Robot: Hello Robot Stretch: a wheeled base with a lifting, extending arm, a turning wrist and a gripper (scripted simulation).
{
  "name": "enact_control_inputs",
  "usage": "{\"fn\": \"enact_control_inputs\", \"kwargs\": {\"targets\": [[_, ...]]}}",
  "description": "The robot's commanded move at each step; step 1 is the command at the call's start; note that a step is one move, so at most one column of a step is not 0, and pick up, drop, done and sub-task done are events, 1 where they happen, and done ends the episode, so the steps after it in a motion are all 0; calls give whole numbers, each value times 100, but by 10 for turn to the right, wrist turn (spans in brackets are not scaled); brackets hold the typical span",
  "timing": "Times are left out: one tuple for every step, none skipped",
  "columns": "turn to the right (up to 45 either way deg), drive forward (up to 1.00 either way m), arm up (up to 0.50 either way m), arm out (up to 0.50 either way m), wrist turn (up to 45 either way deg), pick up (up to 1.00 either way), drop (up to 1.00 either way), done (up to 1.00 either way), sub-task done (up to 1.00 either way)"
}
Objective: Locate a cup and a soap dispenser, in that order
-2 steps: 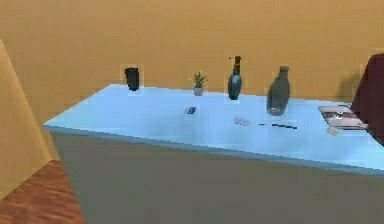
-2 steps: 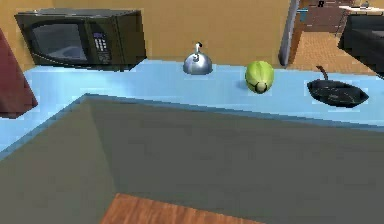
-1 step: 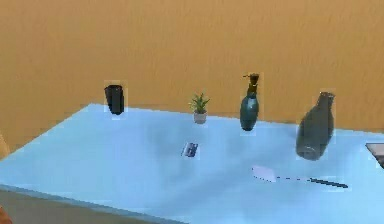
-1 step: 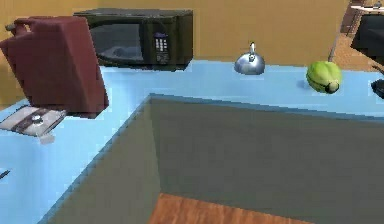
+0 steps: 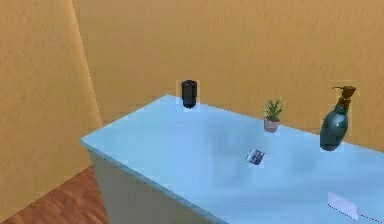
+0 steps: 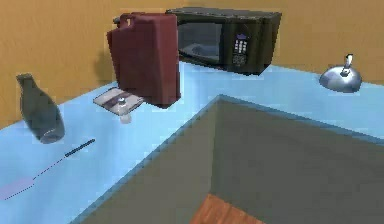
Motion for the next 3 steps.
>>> {"fn": "enact_control_inputs", "kwargs": {"targets": [[0,0,0,0,0,0,0,0,100],[-450,0,0,0,0,0,0,0,0],[-450,0,0,0,0,0,0,0,0]]}}
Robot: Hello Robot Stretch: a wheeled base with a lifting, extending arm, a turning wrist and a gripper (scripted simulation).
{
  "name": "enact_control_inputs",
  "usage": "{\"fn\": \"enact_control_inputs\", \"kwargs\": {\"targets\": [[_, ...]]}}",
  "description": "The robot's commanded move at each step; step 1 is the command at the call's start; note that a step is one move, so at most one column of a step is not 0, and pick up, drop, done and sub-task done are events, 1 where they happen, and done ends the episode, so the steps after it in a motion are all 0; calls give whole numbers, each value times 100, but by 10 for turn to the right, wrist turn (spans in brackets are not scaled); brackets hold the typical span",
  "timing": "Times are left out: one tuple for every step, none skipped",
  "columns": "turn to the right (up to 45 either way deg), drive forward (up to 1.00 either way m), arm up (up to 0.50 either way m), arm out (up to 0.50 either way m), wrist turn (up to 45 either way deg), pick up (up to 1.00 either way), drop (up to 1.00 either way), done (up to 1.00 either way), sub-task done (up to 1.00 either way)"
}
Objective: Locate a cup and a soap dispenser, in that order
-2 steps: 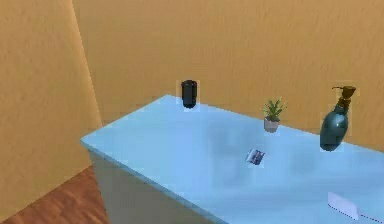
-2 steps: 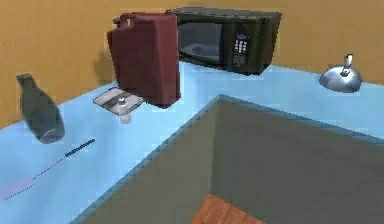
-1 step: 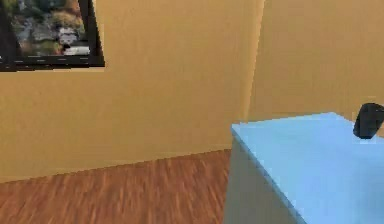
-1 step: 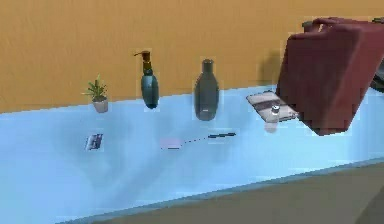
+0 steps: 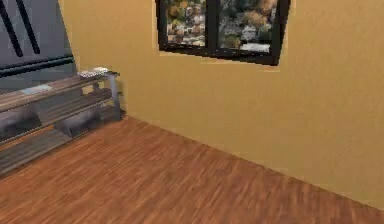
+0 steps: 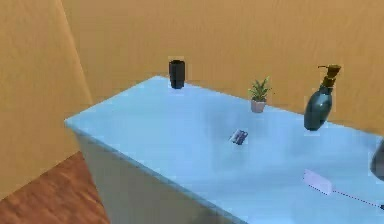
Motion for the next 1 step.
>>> {"fn": "enact_control_inputs", "kwargs": {"targets": [[-450,0,0,0,0,0,0,0,0]]}}
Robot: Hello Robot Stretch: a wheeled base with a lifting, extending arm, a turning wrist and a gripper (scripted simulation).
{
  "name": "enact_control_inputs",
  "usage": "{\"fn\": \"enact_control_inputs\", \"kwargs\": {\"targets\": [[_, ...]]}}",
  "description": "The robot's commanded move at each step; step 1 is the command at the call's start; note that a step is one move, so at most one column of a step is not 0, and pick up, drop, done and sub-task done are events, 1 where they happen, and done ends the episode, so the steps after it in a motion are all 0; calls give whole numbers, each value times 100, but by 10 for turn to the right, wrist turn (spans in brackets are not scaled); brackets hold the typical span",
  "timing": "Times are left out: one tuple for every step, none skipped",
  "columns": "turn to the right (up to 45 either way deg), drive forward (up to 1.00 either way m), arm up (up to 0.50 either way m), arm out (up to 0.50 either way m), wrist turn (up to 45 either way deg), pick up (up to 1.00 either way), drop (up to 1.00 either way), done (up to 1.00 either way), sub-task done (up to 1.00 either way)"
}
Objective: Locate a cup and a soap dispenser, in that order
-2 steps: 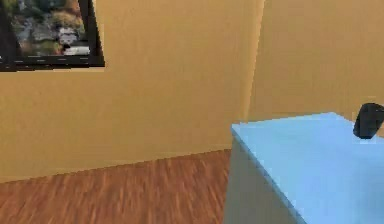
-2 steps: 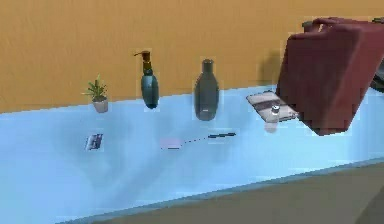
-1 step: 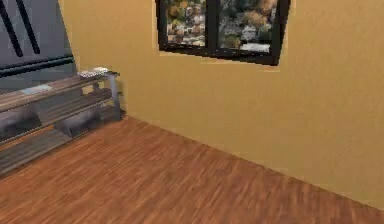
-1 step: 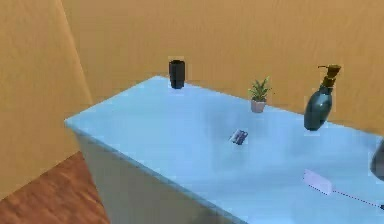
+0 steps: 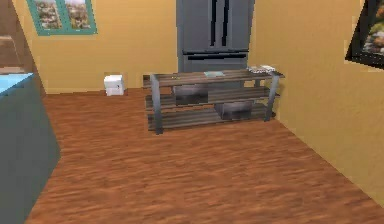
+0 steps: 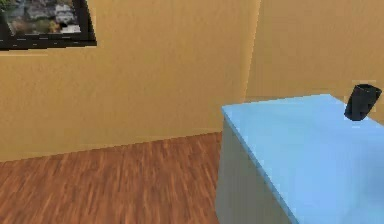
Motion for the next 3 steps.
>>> {"fn": "enact_control_inputs", "kwargs": {"targets": [[-120,0,0,0,0,0,0,0,0],[0,20,0,0,0,0,0,0,0],[-450,0,0,0,0,0,0,0,0]]}}
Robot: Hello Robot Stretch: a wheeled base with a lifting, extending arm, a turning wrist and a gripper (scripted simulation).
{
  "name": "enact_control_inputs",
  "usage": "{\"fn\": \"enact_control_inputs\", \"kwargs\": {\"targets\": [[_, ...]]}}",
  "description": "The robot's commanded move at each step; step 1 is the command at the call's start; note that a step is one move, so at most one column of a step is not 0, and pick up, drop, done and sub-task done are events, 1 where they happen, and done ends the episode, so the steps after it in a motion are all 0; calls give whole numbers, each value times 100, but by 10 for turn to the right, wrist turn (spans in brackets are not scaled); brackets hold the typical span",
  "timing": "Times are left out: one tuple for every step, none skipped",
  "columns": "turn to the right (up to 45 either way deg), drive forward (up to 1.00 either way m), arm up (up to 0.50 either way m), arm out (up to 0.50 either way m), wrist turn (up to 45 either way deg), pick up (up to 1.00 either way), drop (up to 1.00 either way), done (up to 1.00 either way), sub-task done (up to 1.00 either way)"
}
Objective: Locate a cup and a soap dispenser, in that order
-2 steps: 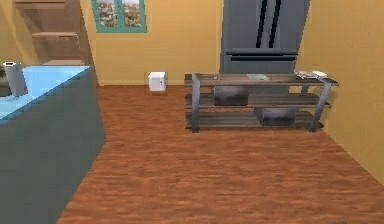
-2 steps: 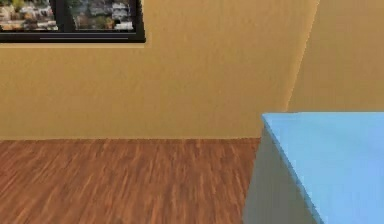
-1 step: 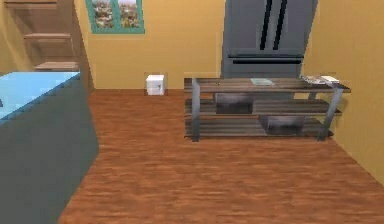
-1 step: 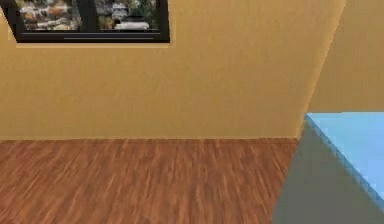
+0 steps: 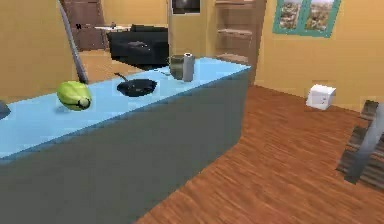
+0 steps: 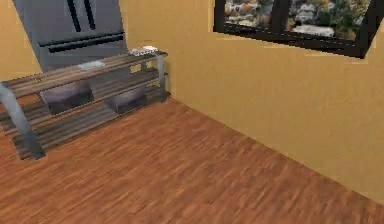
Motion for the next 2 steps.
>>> {"fn": "enact_control_inputs", "kwargs": {"targets": [[-450,0,0,0,0,0,0,0,0],[-450,0,0,0,0,0,0,0,0]]}}
